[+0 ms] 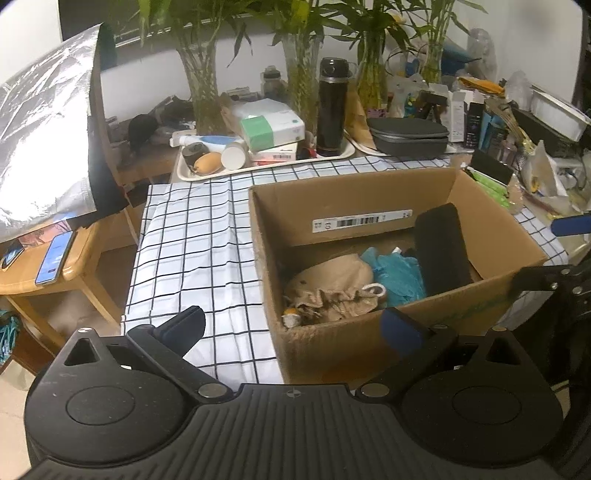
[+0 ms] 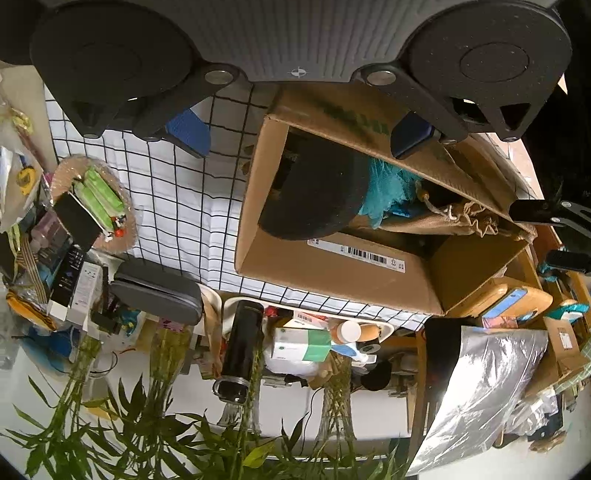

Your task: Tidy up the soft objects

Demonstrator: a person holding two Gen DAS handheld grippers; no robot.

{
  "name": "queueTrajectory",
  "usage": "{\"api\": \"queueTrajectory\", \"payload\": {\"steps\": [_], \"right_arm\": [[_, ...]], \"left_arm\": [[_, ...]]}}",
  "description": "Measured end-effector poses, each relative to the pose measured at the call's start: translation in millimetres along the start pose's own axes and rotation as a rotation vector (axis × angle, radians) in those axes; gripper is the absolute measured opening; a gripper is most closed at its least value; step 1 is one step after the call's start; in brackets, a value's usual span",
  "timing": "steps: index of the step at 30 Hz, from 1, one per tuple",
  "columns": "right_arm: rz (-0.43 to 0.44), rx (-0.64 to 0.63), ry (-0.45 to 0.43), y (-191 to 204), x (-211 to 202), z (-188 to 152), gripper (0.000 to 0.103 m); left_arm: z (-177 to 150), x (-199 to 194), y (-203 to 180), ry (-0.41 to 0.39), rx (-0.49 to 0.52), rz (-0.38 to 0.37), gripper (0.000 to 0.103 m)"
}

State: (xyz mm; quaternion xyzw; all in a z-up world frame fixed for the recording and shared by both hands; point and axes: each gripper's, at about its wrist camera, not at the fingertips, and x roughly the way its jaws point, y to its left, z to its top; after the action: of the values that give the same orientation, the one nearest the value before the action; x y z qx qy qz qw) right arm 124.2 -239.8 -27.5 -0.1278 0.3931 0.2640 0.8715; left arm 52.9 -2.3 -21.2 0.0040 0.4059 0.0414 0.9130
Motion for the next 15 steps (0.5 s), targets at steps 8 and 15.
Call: {"api": "queueTrajectory", "payload": {"steps": [8,15], "right_arm": [[-0.006,0.057,-0.012,-7,-3,1,0.103],[0.007,0.073,-0.020,-8,-4,3,0.103]], "left_arm": [[-3,0,7,0.010,-0.015,0.028,0.103],[-4,-1,13,0.013,-0.031,0.030,0.103]]}}
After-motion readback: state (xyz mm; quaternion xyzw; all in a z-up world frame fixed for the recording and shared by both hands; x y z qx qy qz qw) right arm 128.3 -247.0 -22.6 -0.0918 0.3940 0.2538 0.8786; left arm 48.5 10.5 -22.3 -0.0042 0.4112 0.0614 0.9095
